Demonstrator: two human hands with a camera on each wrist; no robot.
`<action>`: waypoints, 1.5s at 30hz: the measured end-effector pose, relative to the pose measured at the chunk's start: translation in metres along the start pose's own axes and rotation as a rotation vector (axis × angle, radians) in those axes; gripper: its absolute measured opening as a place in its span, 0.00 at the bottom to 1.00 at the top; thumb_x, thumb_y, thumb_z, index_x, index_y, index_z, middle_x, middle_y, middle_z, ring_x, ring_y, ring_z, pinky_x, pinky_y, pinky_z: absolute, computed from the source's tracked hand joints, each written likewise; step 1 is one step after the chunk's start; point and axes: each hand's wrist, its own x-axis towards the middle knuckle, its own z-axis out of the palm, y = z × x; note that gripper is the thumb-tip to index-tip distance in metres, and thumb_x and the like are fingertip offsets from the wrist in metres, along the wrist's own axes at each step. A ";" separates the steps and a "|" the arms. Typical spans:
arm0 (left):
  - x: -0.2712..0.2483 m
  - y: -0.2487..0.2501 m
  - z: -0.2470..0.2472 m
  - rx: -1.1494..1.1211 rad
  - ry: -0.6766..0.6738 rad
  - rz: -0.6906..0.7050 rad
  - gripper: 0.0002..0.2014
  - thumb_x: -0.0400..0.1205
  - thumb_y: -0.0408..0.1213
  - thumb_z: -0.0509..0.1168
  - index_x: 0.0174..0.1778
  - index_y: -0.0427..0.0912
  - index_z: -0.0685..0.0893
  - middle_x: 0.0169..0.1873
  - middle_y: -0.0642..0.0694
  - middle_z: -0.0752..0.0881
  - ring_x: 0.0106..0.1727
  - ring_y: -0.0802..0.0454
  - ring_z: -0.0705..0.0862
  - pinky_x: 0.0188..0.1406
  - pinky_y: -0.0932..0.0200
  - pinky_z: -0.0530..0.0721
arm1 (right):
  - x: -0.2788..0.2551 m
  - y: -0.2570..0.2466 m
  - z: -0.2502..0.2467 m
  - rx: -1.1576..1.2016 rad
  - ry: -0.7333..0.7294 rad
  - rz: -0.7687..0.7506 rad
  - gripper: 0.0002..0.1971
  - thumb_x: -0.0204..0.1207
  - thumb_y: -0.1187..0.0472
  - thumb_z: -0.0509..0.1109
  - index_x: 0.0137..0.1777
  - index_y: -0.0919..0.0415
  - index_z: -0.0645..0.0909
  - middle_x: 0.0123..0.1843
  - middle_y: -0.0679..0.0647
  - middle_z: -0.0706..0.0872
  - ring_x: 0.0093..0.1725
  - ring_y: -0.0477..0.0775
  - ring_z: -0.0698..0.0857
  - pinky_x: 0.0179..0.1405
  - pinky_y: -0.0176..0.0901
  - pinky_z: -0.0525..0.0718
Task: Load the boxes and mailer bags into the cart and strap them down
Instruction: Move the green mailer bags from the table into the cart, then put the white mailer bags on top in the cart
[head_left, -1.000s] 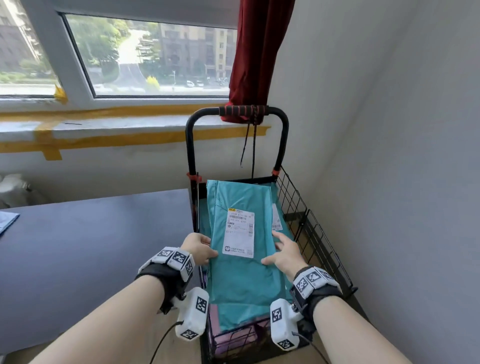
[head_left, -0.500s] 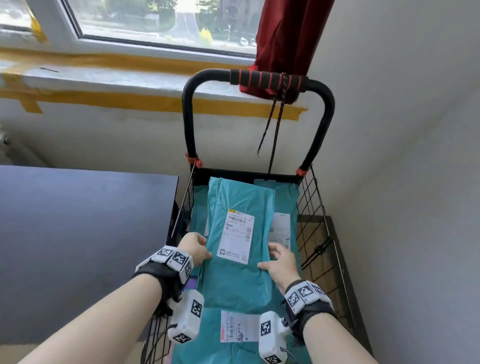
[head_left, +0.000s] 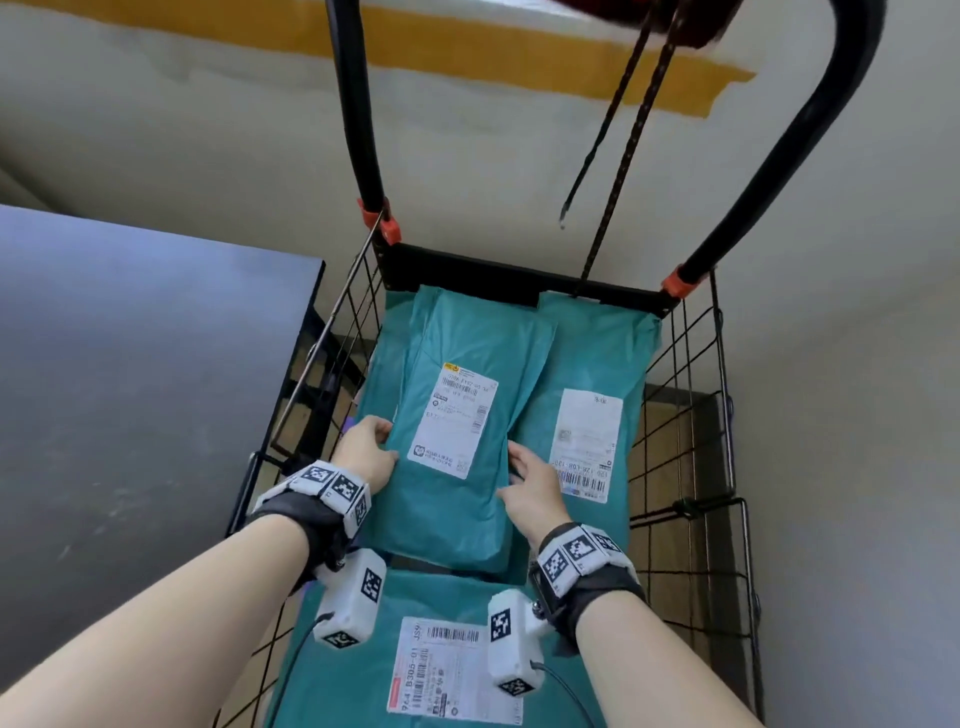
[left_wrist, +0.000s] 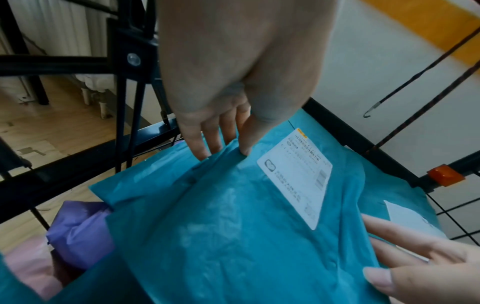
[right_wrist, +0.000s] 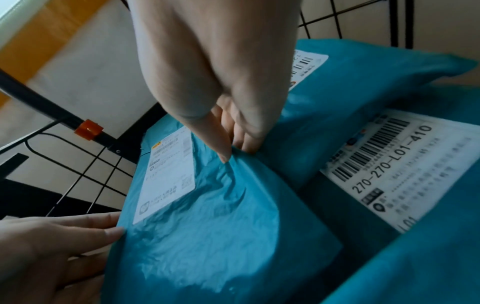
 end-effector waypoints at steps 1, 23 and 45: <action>0.003 -0.002 0.001 0.000 -0.012 -0.010 0.20 0.78 0.27 0.67 0.67 0.33 0.77 0.64 0.38 0.81 0.67 0.43 0.79 0.69 0.52 0.75 | 0.000 -0.002 0.001 -0.006 -0.038 0.015 0.34 0.71 0.81 0.69 0.77 0.67 0.67 0.75 0.60 0.74 0.73 0.57 0.75 0.74 0.49 0.74; -0.172 -0.006 -0.097 0.188 -0.126 0.251 0.18 0.79 0.30 0.56 0.62 0.43 0.82 0.58 0.43 0.85 0.57 0.45 0.84 0.55 0.61 0.80 | -0.150 -0.067 0.021 -0.692 0.014 -0.090 0.17 0.78 0.64 0.66 0.67 0.62 0.81 0.67 0.55 0.84 0.67 0.55 0.81 0.69 0.44 0.76; -0.266 -0.252 -0.439 0.223 0.250 0.253 0.15 0.81 0.32 0.58 0.61 0.43 0.83 0.61 0.44 0.85 0.63 0.46 0.82 0.62 0.59 0.78 | -0.318 -0.140 0.371 -0.968 -0.067 -0.456 0.13 0.78 0.60 0.64 0.60 0.57 0.84 0.62 0.56 0.87 0.63 0.57 0.83 0.64 0.43 0.79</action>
